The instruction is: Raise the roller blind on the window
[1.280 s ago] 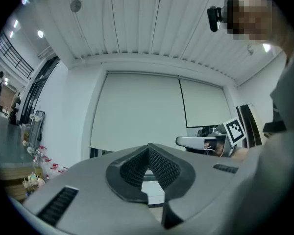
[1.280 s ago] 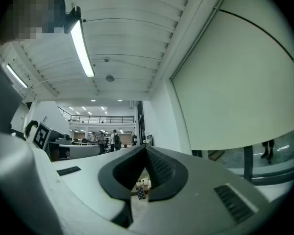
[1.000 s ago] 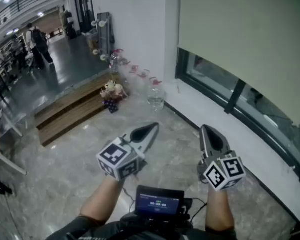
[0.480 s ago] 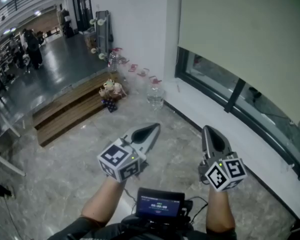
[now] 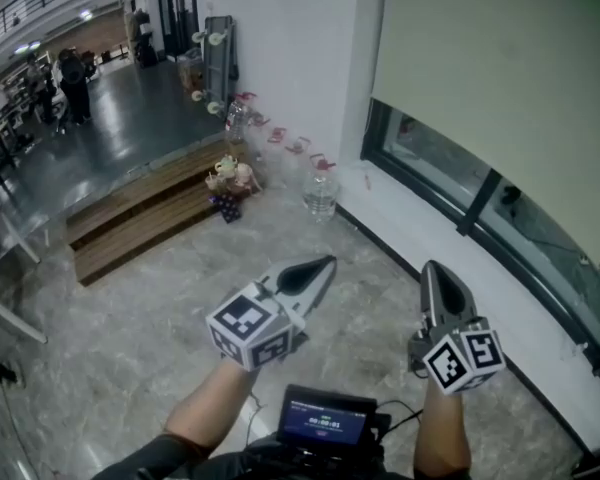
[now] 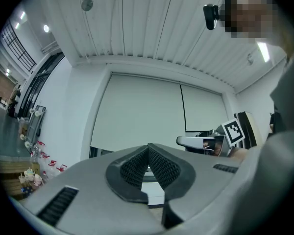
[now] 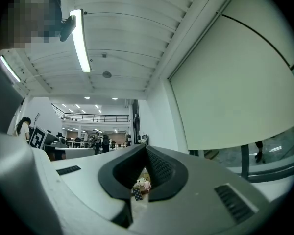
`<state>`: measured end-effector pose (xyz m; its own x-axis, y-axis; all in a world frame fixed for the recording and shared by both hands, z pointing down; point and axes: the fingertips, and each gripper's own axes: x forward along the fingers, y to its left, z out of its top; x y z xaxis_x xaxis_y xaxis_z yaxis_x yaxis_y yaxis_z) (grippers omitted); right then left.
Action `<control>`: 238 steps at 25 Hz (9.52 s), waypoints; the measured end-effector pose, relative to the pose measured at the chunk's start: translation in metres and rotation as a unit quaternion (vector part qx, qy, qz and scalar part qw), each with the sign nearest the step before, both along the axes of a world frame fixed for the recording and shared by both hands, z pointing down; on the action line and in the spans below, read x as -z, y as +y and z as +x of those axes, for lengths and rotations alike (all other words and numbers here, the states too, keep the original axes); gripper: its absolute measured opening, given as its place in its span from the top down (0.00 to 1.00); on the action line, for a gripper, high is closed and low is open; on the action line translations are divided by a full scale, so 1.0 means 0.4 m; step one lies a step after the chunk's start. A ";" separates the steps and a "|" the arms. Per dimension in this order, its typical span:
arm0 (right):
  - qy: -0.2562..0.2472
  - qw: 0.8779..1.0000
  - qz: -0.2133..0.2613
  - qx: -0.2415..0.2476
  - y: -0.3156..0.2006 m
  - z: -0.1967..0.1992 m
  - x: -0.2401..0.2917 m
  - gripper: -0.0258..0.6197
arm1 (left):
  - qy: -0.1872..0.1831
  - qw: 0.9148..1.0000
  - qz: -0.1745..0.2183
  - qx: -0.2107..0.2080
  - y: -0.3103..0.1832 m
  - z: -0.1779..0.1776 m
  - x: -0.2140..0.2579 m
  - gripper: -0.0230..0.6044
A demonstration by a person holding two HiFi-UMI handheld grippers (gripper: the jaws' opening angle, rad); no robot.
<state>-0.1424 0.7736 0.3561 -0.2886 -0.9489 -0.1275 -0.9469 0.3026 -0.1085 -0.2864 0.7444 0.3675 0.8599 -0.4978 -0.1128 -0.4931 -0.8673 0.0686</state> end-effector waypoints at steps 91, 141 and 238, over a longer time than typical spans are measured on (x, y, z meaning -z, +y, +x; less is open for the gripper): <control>0.006 1.000 0.005 0.028 -1.180 0.263 0.026 0.96 | 0.011 1.000 0.016 -0.008 -1.180 0.292 0.056 0.98; -0.028 0.989 0.021 0.145 -1.821 0.624 0.052 0.96 | -0.018 0.996 0.009 0.092 -1.778 0.678 0.078 0.98; 0.032 0.978 -0.013 0.207 -3.011 0.605 0.127 0.95 | -0.054 0.988 -0.020 0.140 -2.595 0.722 0.112 0.98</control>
<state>0.0996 -0.4309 0.3053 -0.6557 -0.7515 -0.0736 -0.7487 0.6597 -0.0652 0.0024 -0.2938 0.3229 0.6935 -0.7204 -0.0029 -0.7200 -0.6932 0.0336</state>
